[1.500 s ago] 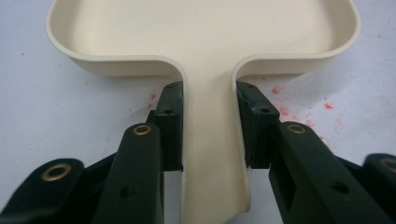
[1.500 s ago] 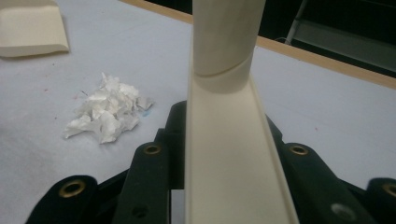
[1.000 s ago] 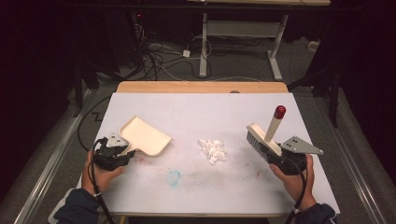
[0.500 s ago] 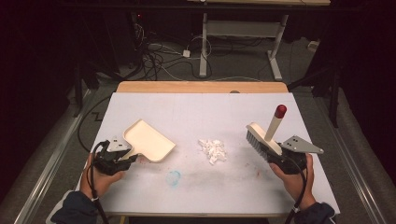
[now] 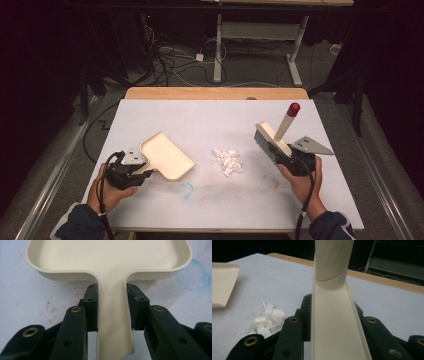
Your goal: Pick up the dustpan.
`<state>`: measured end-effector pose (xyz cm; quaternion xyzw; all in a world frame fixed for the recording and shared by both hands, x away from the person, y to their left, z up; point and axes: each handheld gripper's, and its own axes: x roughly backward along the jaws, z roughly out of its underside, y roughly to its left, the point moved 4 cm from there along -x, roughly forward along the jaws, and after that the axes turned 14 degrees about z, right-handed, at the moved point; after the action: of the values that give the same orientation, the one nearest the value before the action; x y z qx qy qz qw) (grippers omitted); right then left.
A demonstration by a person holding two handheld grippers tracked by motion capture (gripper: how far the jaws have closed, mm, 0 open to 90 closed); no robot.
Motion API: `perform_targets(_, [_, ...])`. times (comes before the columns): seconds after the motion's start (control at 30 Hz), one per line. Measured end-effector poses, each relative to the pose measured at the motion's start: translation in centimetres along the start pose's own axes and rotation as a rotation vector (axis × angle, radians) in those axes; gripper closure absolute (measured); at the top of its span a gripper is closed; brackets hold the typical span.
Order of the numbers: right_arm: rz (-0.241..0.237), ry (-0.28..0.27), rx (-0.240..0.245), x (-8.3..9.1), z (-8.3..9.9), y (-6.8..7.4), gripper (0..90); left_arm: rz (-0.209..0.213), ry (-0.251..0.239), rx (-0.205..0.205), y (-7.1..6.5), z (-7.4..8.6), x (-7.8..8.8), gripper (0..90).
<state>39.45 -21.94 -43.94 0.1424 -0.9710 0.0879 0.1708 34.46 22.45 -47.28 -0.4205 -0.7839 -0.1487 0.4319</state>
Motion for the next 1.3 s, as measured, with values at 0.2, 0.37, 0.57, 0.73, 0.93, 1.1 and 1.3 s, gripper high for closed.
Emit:
perform_targets(0.2, [0.002, 0.029, 0.034, -2.6, -0.1, 2.3, 67.5, 0.044, 0.035, -0.038, -1.0, -0.2, -0.7, 63.8])
perform_targets(0.37, [0.043, 0.068, 0.045, -4.5, 0.5, 3.4, 67.5, 0.082, 0.066, -0.070, -2.3, -0.6, -1.5, 63.8])
perform_targets(0.57, [0.049, 0.089, 0.078, -5.6, 1.1, 4.9, 67.5, 0.111, 0.085, -0.092, -3.1, -1.3, -2.1, 63.8])
perform_targets(0.73, [0.047, 0.106, 0.098, -5.3, 1.2, 5.6, 67.5, 0.128, 0.094, -0.088, -3.2, -1.6, -2.4, 63.7])
perform_targets(0.93, [0.024, 0.155, 0.056, -5.1, 1.0, 5.4, 67.5, 0.158, 0.106, -0.088, -3.5, -2.2, -2.9, 63.7])
perform_targets(1.1, [0.006, 0.155, 0.062, -5.1, 1.2, 6.4, 67.4, 0.174, 0.113, -0.088, -3.5, -2.5, -3.3, 63.7])
perform_targets(1.3, [-0.003, 0.151, 0.072, -5.2, 1.3, 7.5, 67.2, 0.174, 0.128, -0.097, -3.6, -2.9, -3.7, 63.6])
